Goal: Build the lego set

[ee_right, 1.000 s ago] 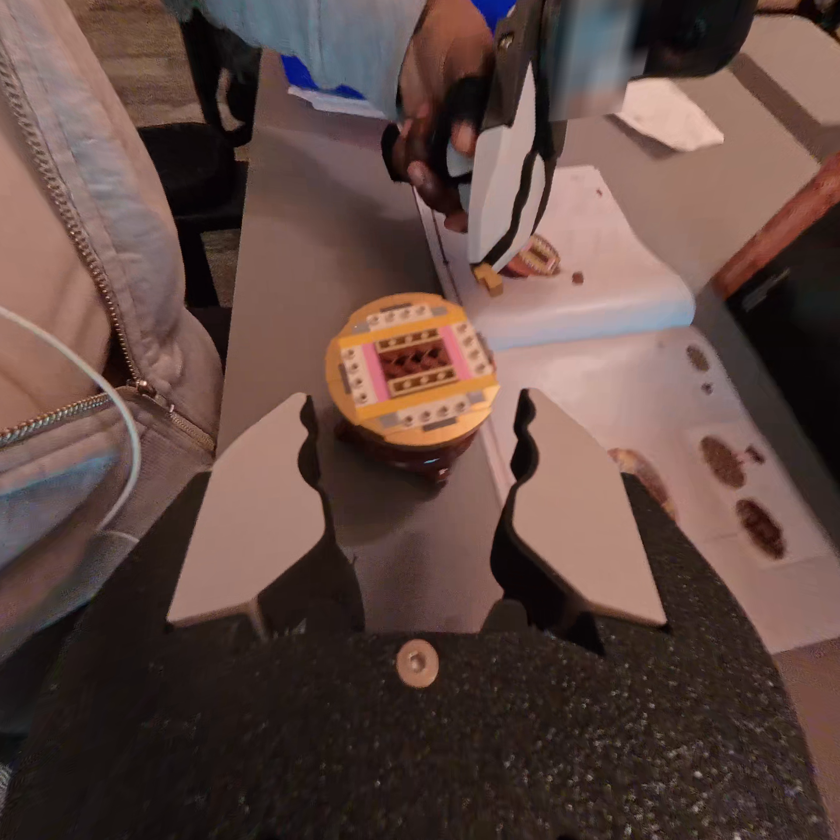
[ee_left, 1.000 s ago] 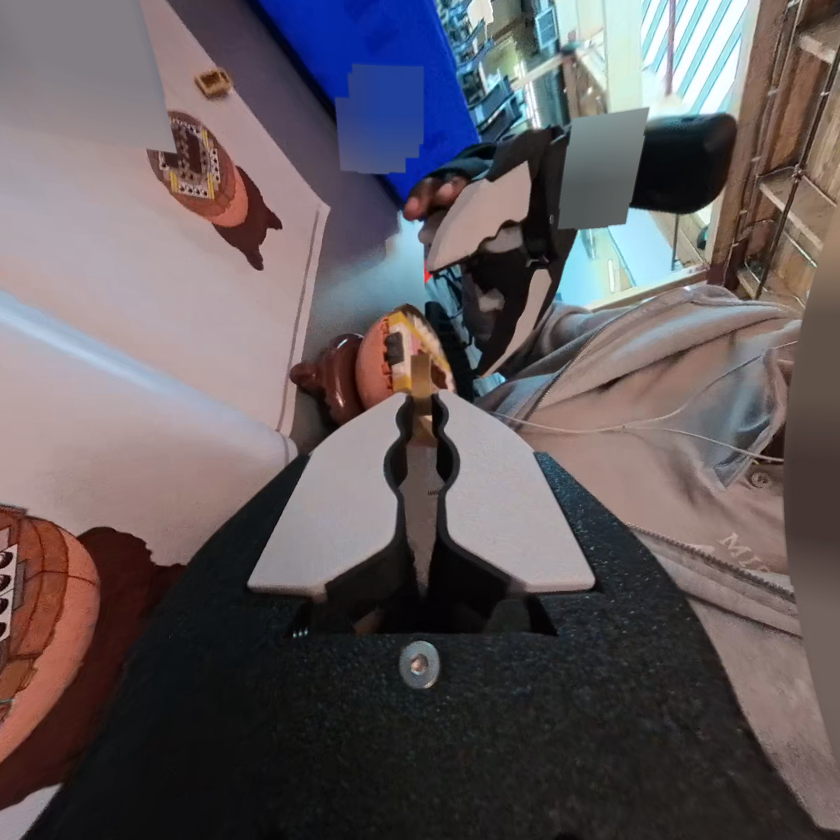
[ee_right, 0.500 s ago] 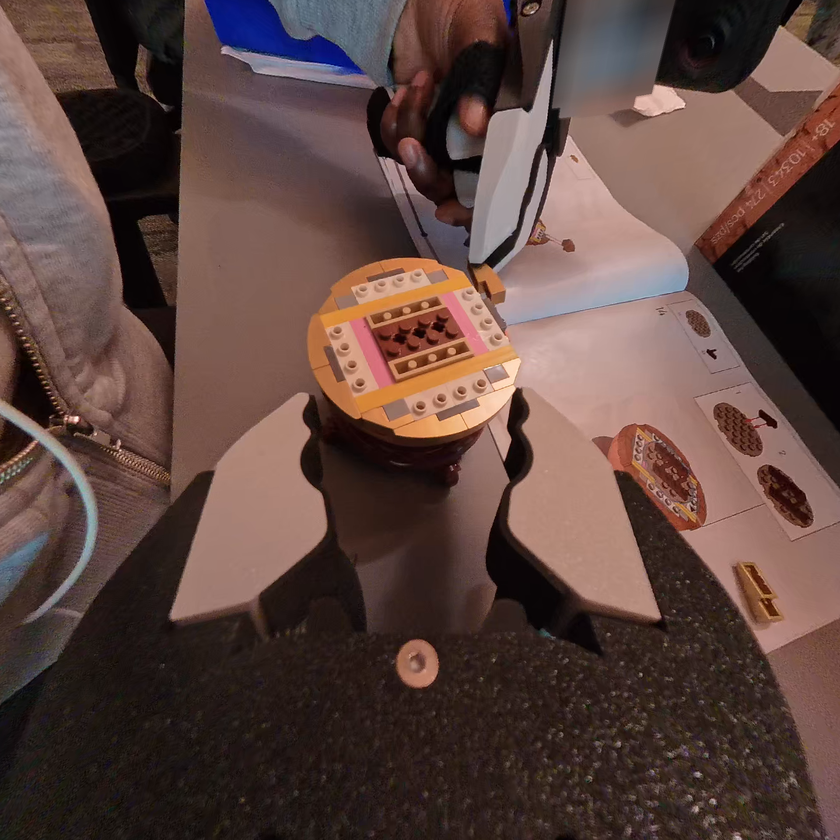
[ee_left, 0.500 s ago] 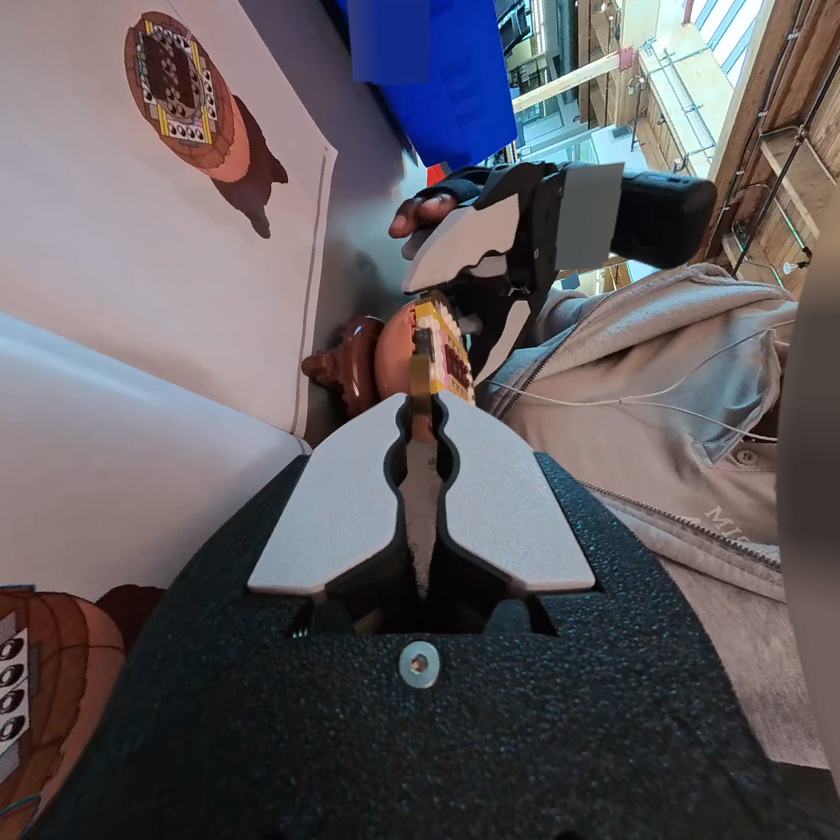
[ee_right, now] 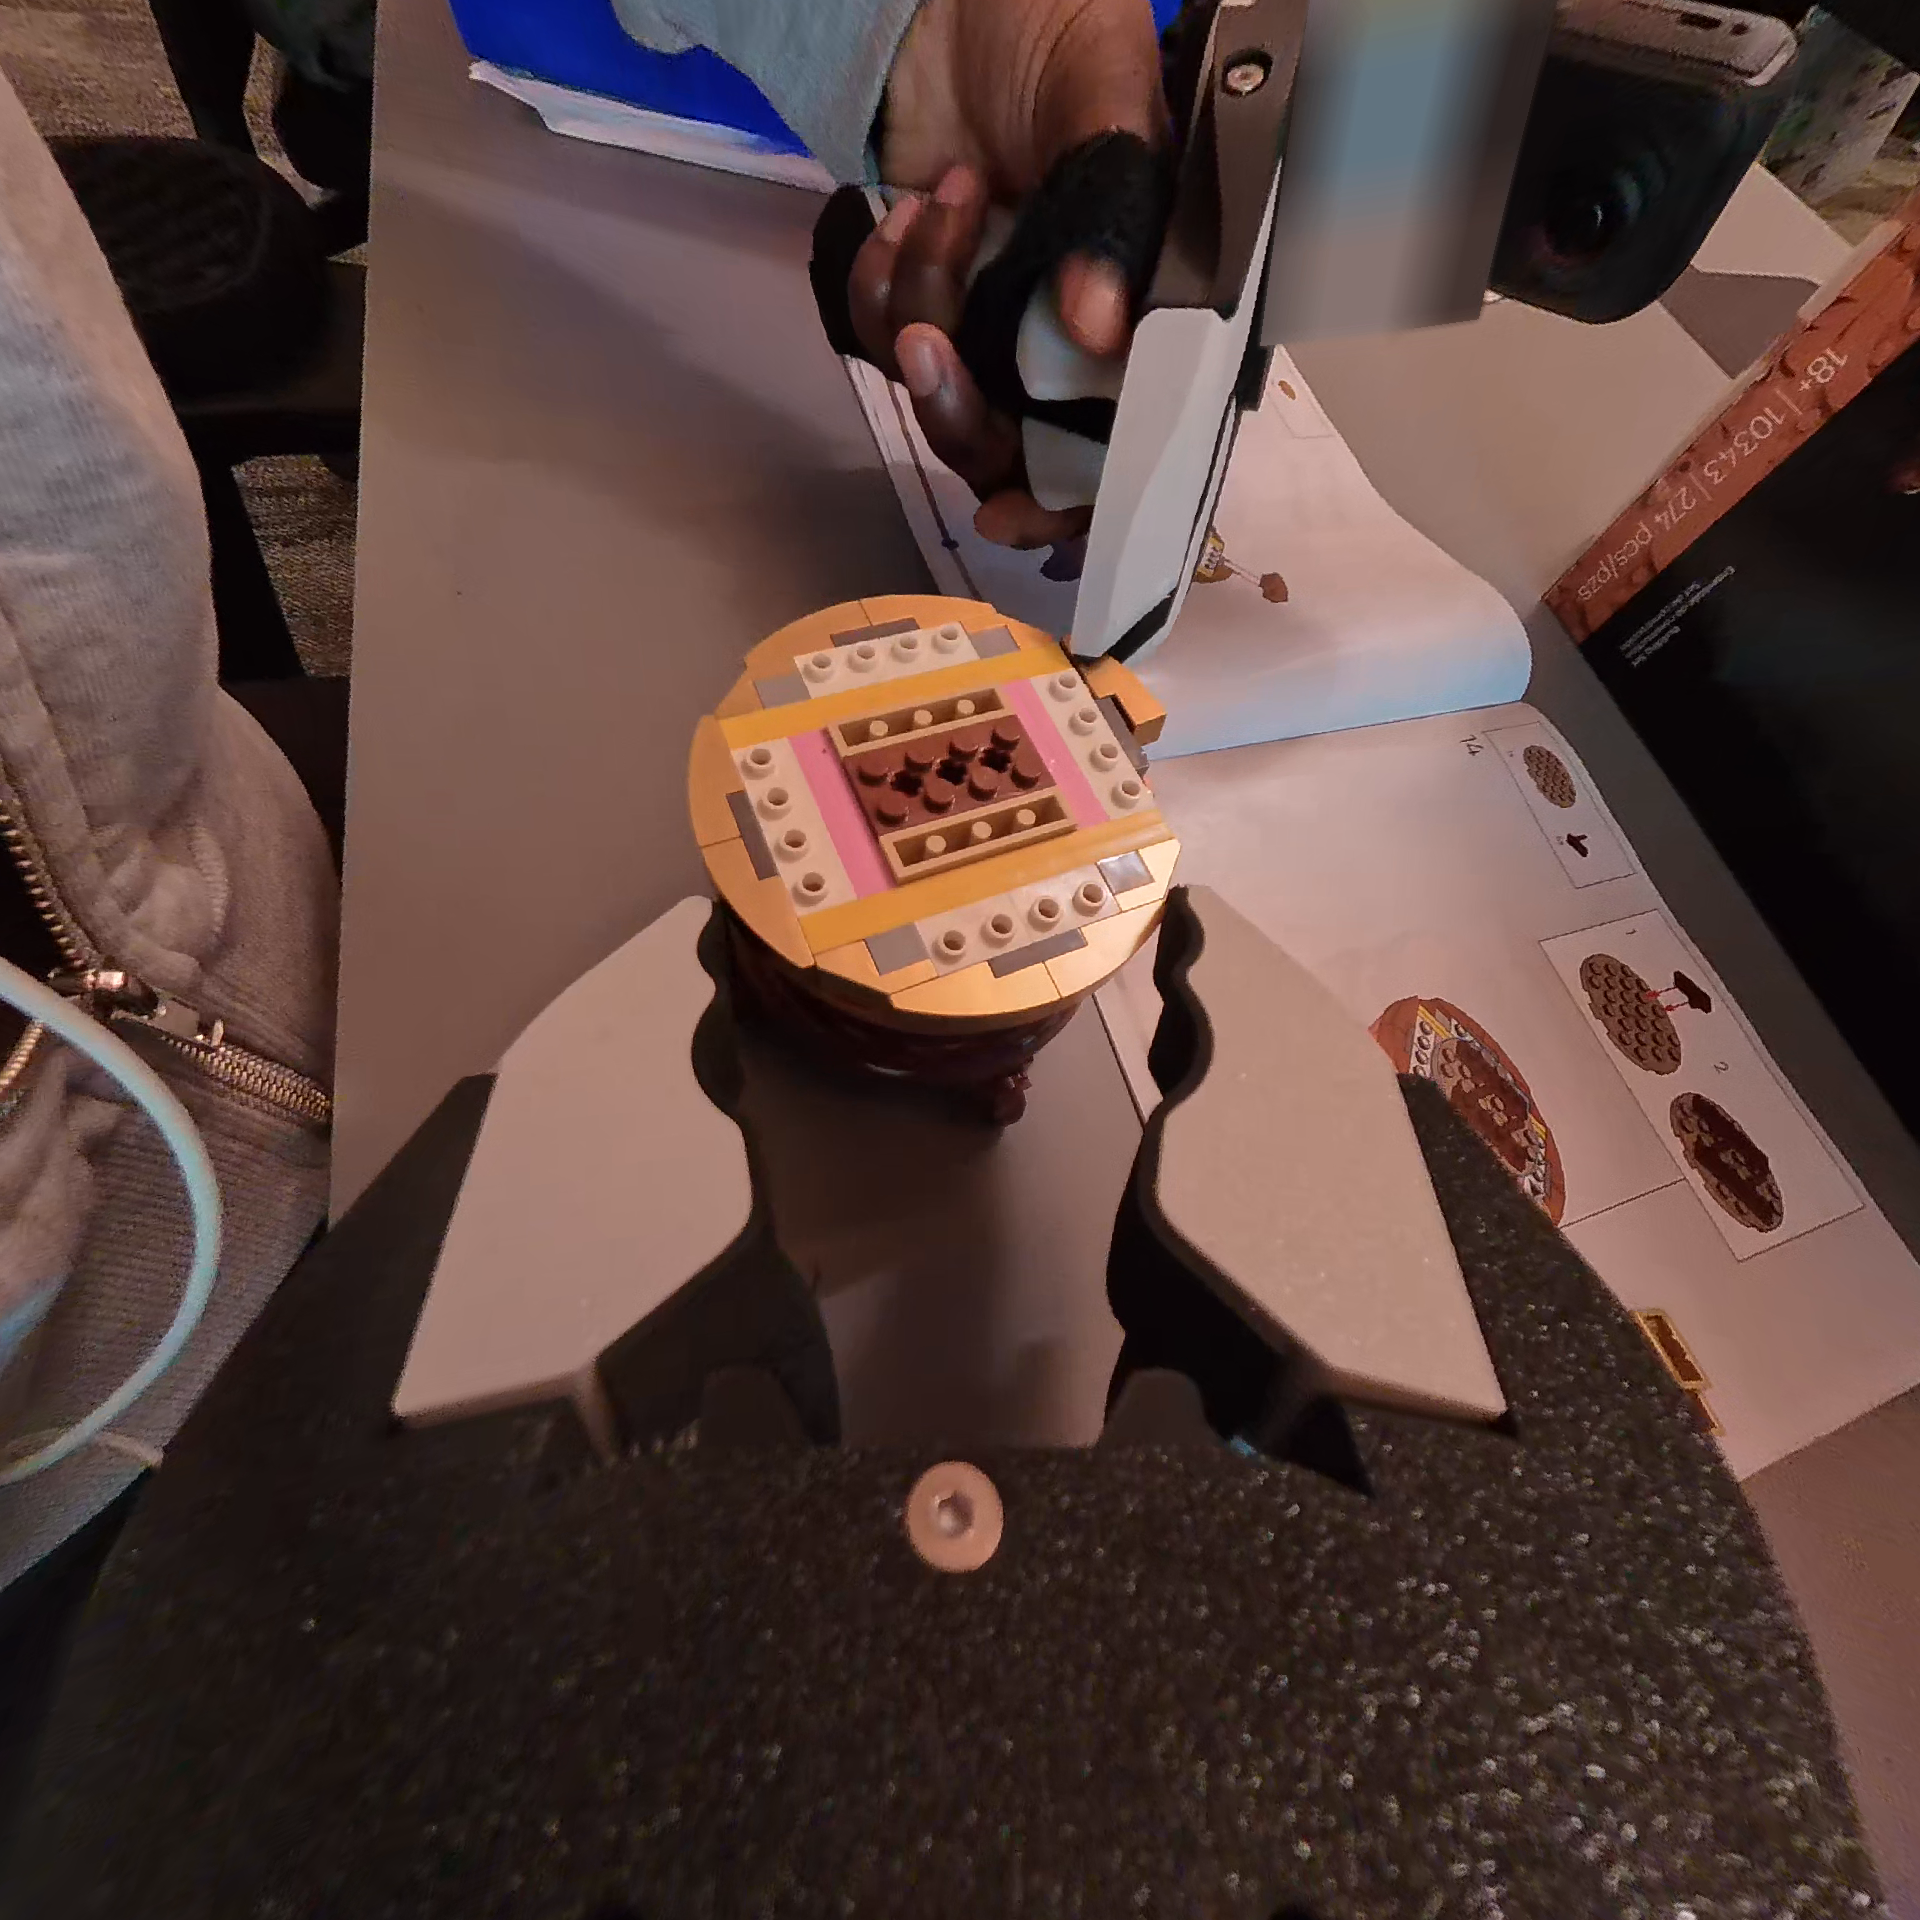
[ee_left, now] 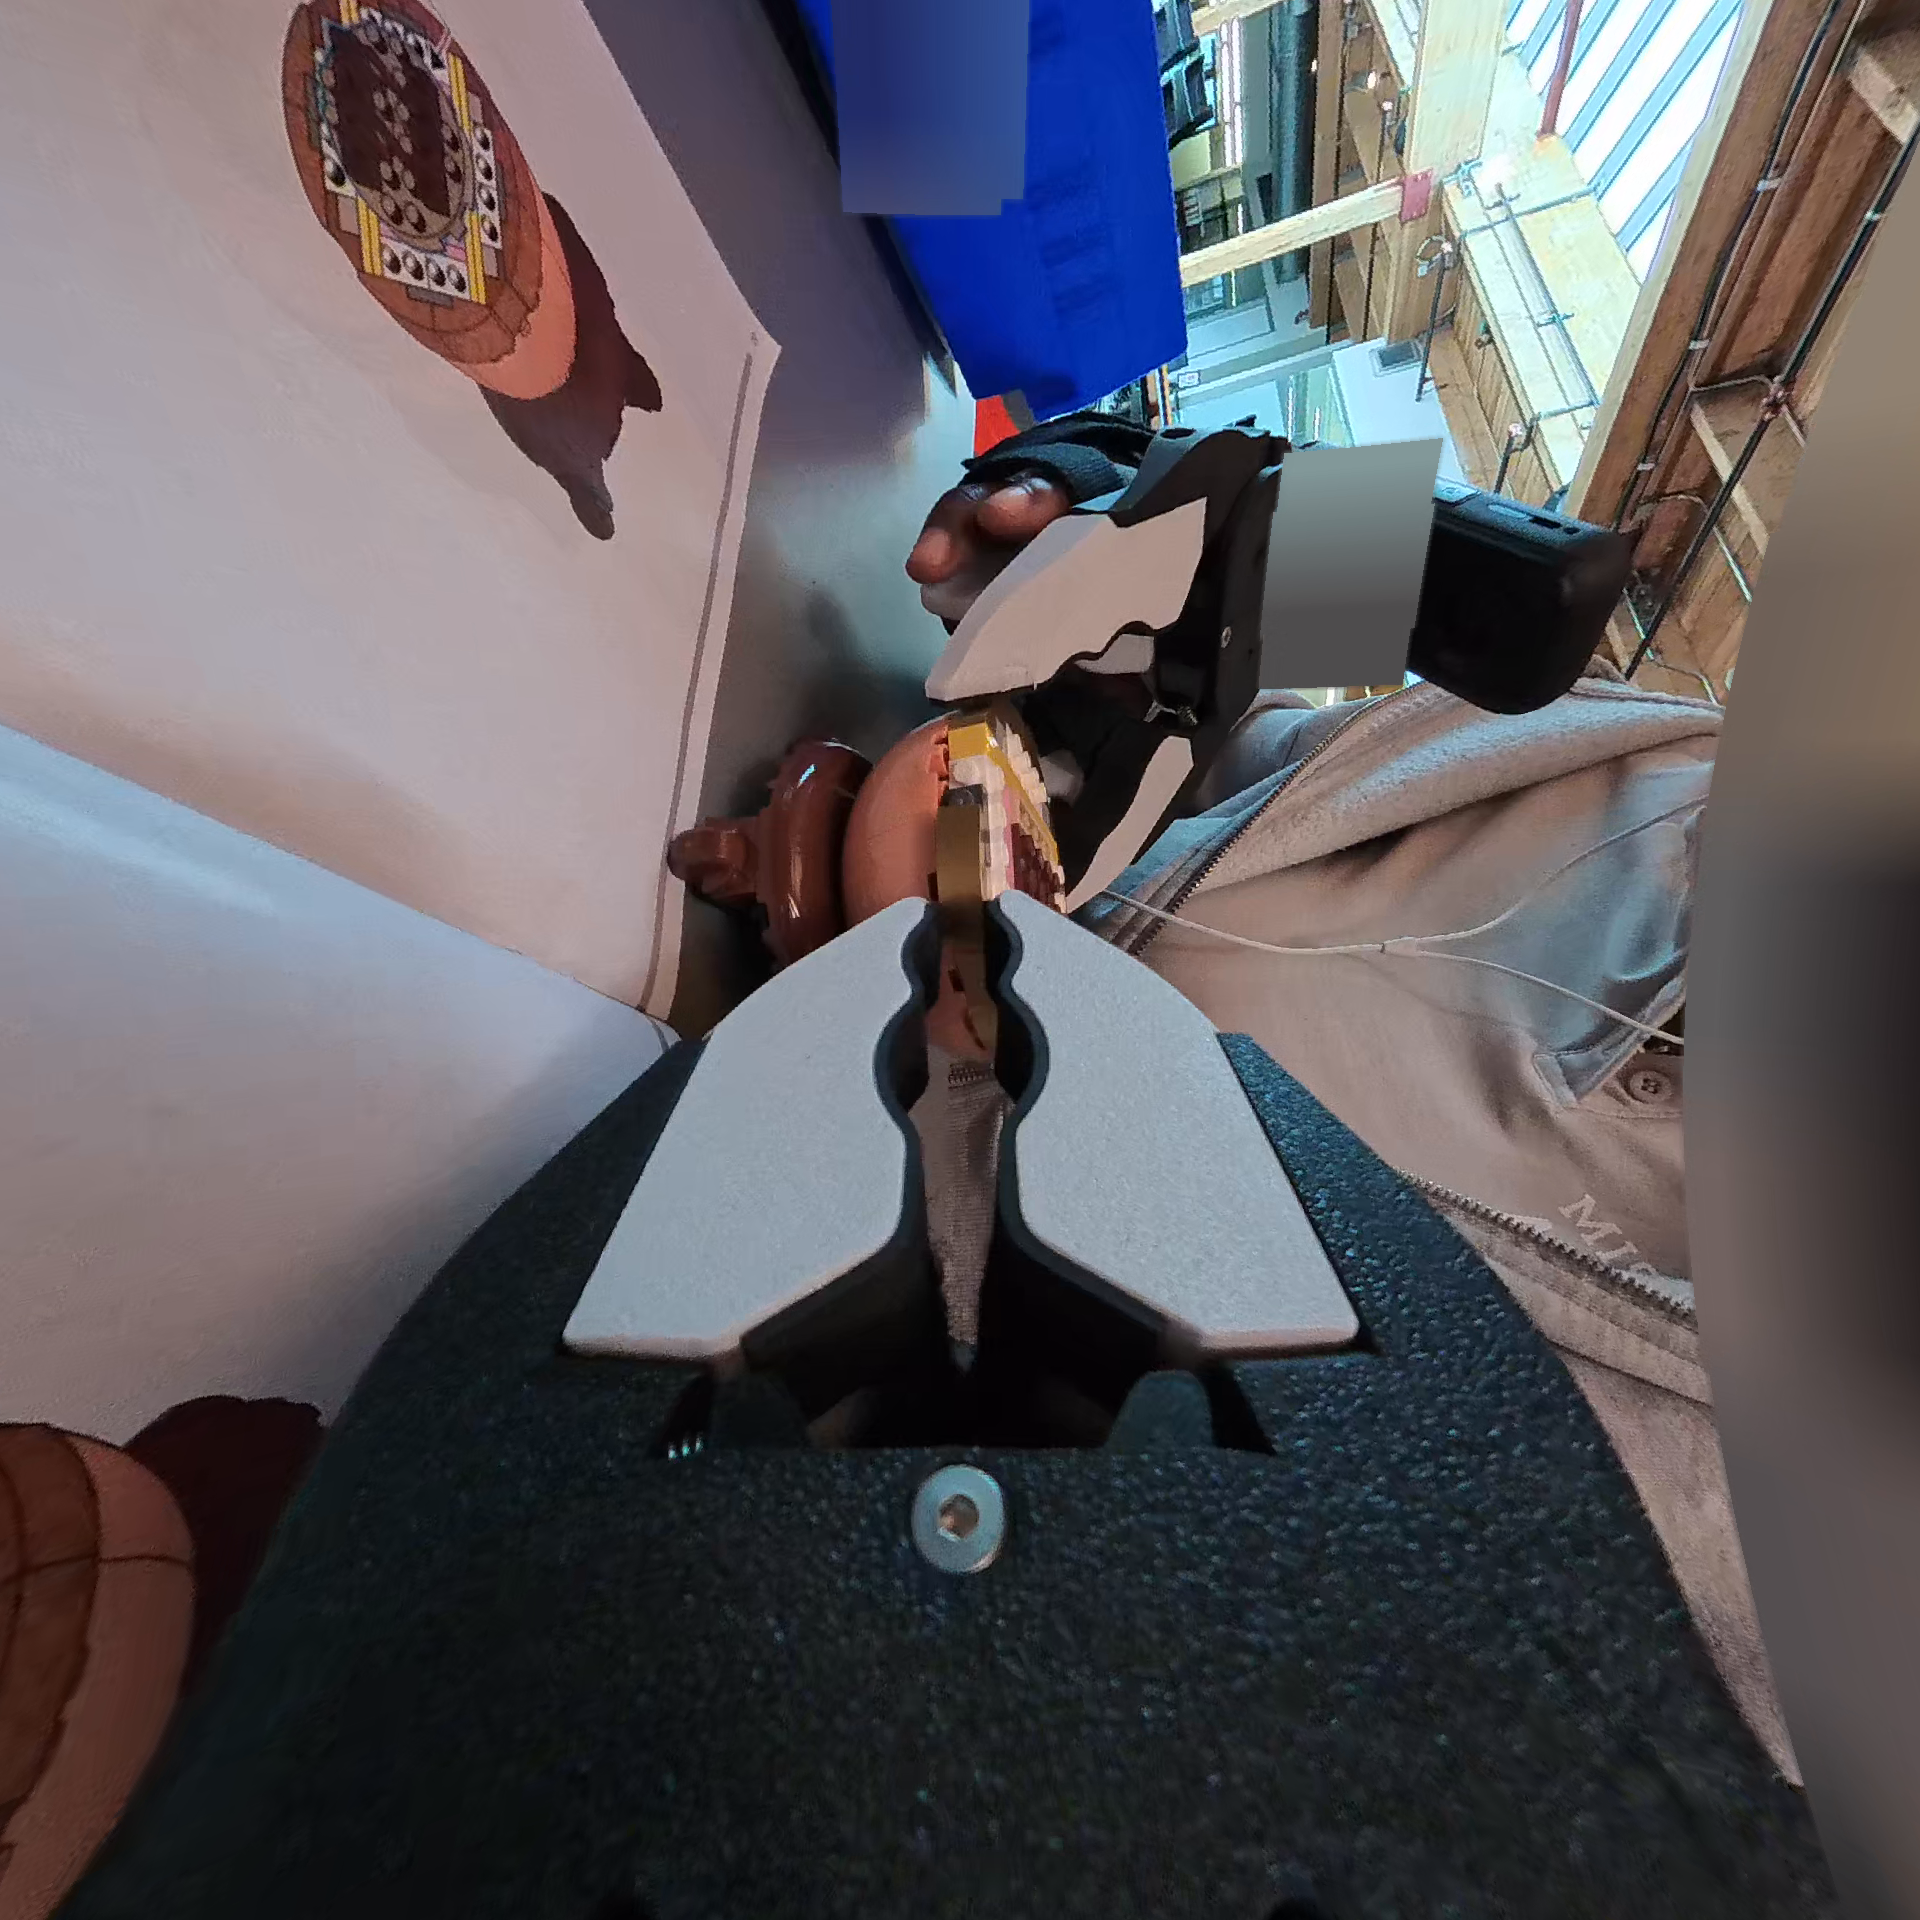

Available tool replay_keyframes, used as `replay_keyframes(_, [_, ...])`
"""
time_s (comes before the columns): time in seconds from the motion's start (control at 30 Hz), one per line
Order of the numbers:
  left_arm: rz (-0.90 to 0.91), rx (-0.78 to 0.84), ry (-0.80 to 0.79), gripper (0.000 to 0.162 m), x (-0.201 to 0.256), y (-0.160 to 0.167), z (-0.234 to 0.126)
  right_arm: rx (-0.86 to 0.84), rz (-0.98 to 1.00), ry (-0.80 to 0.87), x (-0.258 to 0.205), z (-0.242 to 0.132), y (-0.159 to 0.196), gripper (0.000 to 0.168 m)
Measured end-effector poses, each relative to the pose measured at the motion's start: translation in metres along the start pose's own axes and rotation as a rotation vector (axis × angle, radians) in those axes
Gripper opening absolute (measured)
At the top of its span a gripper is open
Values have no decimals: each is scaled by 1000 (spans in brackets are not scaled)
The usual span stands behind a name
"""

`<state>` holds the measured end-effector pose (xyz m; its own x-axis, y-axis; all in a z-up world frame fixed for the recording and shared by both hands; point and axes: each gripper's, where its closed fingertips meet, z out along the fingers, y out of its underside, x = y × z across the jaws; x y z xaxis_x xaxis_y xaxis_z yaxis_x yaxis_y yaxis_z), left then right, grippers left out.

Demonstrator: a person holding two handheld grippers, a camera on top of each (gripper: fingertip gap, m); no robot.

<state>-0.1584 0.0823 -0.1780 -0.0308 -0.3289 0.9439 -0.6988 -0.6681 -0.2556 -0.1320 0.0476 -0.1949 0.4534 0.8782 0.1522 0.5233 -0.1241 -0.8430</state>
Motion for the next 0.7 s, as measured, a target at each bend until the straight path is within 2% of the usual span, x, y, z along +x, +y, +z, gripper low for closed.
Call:
replay_keyframes(0.1, [-16, -11, -9, 7, 1, 0, 1, 13, -64, 16, 1, -1, -3, 79])
replay_keyframes(0.27, [-39, -75, 4, 7, 2, 3, 4, 82, -346, 4, 6, 0, -17, 100])
replay_keyframes(0.43, [-47, -75, 2, 7, 2, 2, 6, 6, -363, -190, 0, 10, -15, 103])
replay_keyframes(0.57, [-64, -67, 28, 7, 2, 2, 7, -6, -359, -322, -8, 14, -13, 99])
replay_keyframes(0.7, [-53, -74, 26, 7, 2, 1, 8, -33, -329, -390, -12, 17, -10, 99])
